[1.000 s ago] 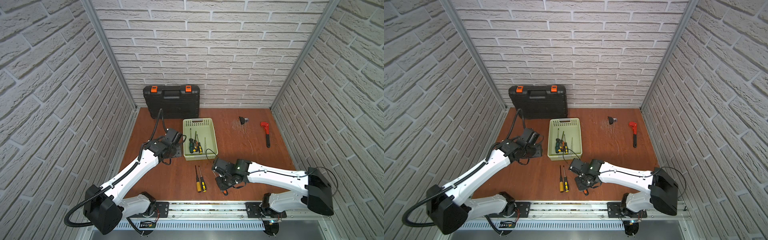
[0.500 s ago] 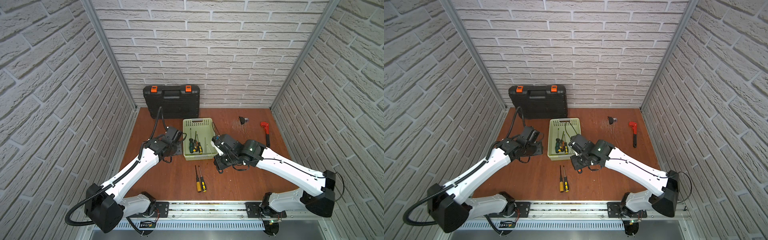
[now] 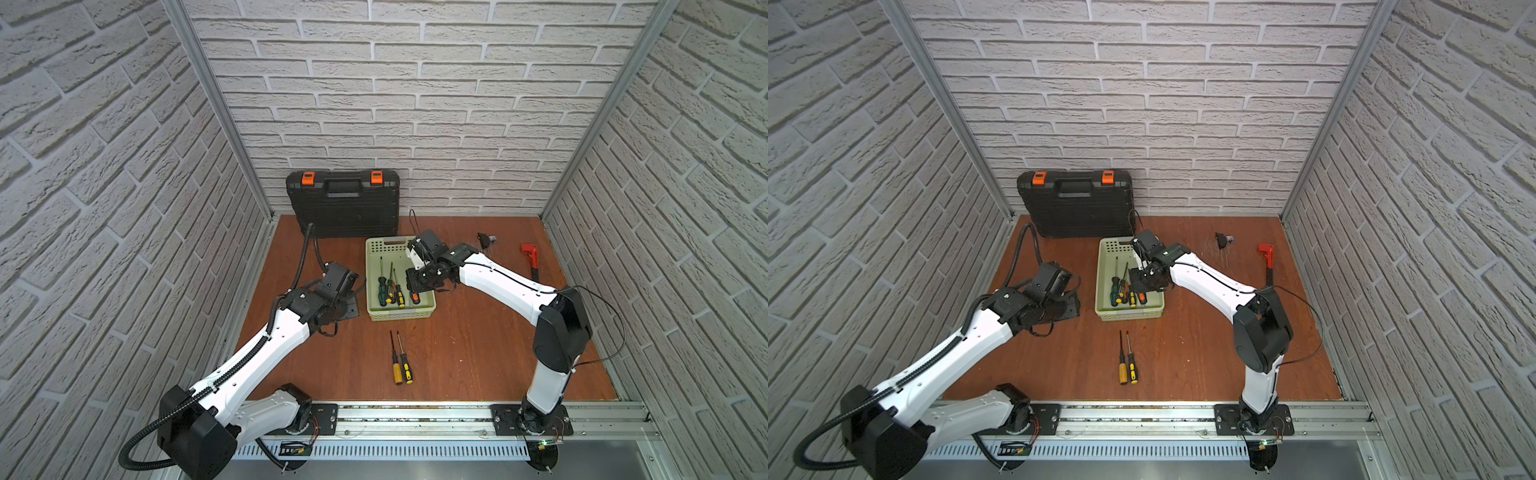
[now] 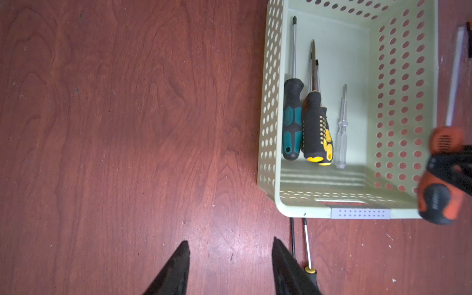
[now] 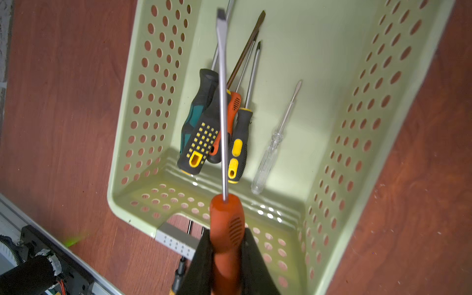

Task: Put the screwdriver in the bin
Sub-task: Place the screwdriver into the bin.

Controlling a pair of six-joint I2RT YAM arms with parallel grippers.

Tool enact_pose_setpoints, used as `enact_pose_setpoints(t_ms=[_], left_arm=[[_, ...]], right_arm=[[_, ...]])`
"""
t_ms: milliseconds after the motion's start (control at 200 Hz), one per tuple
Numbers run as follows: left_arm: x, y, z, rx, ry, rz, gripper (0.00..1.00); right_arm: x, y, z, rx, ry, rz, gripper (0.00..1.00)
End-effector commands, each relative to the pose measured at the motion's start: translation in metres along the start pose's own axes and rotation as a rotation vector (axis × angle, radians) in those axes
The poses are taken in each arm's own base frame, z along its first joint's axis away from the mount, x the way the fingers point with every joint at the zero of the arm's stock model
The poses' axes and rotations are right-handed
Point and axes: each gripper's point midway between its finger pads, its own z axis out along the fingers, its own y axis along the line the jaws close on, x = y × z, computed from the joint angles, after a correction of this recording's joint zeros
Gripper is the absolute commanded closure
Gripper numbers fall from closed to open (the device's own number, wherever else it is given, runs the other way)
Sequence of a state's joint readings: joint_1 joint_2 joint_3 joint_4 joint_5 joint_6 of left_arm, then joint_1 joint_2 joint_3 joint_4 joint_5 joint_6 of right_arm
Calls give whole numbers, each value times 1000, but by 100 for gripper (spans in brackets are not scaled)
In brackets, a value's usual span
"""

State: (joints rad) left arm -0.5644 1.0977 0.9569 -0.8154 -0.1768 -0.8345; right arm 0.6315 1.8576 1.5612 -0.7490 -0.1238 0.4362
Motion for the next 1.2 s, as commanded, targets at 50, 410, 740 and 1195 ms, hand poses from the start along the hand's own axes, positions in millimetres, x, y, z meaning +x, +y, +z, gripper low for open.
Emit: enact_pose_setpoints(t_ms=[50,410,740,1195], left_arm=[[0,9,-4,-13,-25,-26,47],[10,12,-2,-20,11,-23,46],[6,14,-6,-35,7,-29,46],[-5,6,-10,-44,12,-6,46]], right_arm=[[-15,24,13,-122,-19,11,95],[-11,0,53,-39,14,44,95],[-10,-14,72,6,23,59,94],[-7,-21,83,10,28,65,88]])
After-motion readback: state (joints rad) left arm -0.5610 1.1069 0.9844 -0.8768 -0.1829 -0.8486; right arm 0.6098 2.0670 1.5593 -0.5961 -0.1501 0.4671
